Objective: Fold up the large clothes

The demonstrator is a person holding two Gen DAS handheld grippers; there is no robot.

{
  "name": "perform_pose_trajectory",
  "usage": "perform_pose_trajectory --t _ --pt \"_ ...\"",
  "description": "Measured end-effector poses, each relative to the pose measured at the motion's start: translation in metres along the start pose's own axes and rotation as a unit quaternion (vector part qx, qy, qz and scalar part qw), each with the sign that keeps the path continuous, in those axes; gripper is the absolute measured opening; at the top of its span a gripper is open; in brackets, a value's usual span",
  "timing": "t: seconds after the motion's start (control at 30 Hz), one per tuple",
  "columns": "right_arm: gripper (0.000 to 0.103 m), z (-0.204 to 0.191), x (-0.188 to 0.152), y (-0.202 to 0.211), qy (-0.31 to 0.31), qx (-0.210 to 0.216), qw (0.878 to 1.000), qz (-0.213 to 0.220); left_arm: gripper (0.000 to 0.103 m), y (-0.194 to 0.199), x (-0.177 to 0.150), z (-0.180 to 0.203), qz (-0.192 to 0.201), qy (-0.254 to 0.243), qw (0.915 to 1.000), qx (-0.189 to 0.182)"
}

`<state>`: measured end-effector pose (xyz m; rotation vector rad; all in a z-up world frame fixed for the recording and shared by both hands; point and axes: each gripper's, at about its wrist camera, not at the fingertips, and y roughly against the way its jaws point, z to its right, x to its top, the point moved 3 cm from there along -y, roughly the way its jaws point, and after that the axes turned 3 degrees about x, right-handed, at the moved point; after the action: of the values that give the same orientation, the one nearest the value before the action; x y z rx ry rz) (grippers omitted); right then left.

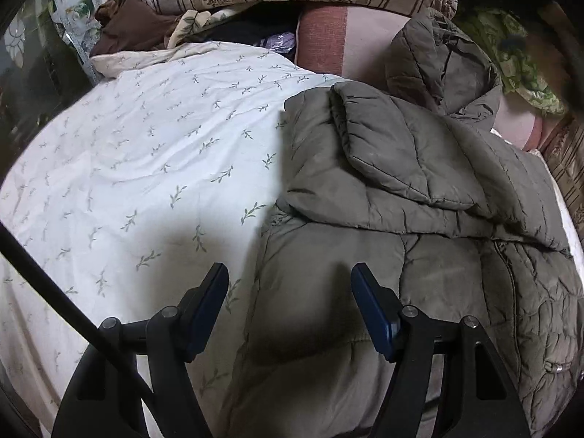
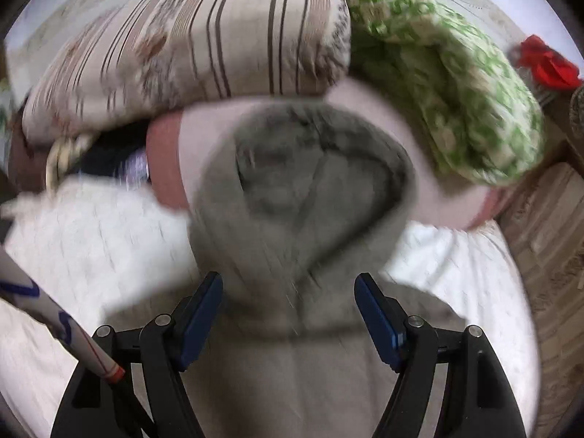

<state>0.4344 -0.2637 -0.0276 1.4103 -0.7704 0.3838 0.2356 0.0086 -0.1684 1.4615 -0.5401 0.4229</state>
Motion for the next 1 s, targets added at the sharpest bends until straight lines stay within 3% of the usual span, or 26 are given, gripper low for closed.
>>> perform_pose_trajectory --t 0.1,0.2,0.4,0.43,0.47,0.5,0.53,0.73,0.9,1.0 --pt "0.08 -0.015 0.038 -0.02 -0.036 0.018 0.999 0.014 0.069 -0.006 0.0 -0.003 -0.013 0.008 0.9994 -0.03" --pt "0.081 -0.027 0.061 -0.047 -0.045 -0.003 0.999 0.02 0.069 -0.01 0.0 -0.004 -0.021 0.013 0.9987 -0.045" --pt "0.08 -0.037 0.074 -0.09 -0.036 -0.044 0.998 0.008 0.069 -0.018 0.001 -0.007 -0.034 0.025 0.9973 -0.061" --pt "0.062 -0.036 0.073 -0.096 -0.038 -0.046 0.998 0.0 0.069 -0.019 0.001 -0.007 -0.036 0.026 0.9971 -0.061" --pt "0.023 -0.034 0.071 -0.099 -0.041 -0.041 0.998 -0.01 0.069 -0.02 0.001 -0.008 -0.037 0.026 0.9971 -0.061" --pt "0.01 -0.032 0.068 -0.1 -0.05 -0.027 0.998 -0.026 0.069 -0.021 0.002 -0.008 -0.038 0.027 0.997 -0.062" --pt "0.01 -0.031 0.066 -0.097 -0.054 -0.022 0.998 -0.028 0.069 -0.021 0.002 -0.008 -0.038 0.03 0.9969 -0.062" --pt "0.008 -0.045 0.039 -0.019 0.005 0.005 1.0 0.009 0.069 -0.016 0.001 -0.017 -0.037 0.045 0.9963 -0.063" --pt "0.007 -0.052 -0.026 0.074 0.047 0.053 0.997 0.022 0.069 -0.011 0.001 -0.036 -0.042 0.077 0.9934 -0.073" --pt "0.006 -0.043 -0.09 0.121 0.053 0.08 0.995 0.023 0.069 -0.006 0.002 -0.049 -0.035 0.094 0.9925 -0.071"
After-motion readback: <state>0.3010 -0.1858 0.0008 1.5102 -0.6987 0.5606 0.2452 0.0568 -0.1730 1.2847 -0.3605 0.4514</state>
